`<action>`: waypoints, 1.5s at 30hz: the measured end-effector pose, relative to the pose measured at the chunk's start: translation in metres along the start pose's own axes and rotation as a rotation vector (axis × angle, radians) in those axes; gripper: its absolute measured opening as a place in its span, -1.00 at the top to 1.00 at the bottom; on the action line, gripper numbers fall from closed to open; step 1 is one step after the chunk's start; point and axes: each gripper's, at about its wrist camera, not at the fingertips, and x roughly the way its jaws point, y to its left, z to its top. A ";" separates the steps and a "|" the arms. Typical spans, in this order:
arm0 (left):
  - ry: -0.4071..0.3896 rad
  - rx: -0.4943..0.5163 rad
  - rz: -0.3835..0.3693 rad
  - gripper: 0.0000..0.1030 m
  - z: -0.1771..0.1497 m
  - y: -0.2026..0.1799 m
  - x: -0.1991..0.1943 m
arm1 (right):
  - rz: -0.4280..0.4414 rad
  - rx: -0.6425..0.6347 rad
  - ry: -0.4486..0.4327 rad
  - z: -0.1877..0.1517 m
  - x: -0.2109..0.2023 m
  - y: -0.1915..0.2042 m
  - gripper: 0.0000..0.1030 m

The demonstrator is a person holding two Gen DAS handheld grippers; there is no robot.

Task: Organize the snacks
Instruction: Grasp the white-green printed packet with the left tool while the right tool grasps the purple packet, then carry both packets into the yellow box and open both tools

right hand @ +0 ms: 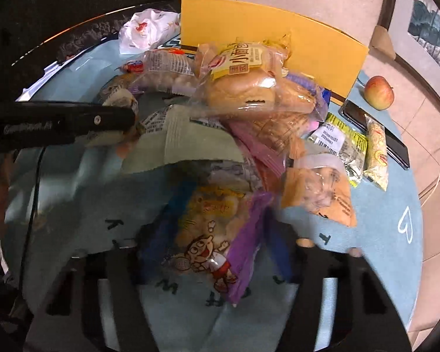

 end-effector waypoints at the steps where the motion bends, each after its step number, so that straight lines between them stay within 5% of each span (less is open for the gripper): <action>1: 0.001 0.005 0.001 0.20 -0.001 -0.001 0.000 | 0.002 0.000 -0.006 0.001 -0.002 0.001 0.50; 8: -0.008 0.012 0.001 0.20 -0.005 -0.004 -0.007 | 0.050 0.045 -0.023 -0.001 -0.025 -0.018 0.67; 17: -0.049 0.047 0.004 0.20 0.001 -0.017 -0.030 | 0.092 0.160 -0.164 0.002 -0.074 -0.066 0.67; 28: -0.198 0.124 0.021 0.20 0.092 -0.059 -0.057 | 0.053 0.175 -0.418 0.080 -0.115 -0.113 0.67; 38: -0.237 0.023 0.079 0.20 0.230 -0.065 -0.001 | -0.011 0.212 -0.483 0.194 -0.049 -0.158 0.66; 45: -0.178 -0.022 0.128 0.17 0.273 -0.047 0.072 | -0.069 0.216 -0.355 0.238 0.035 -0.172 0.65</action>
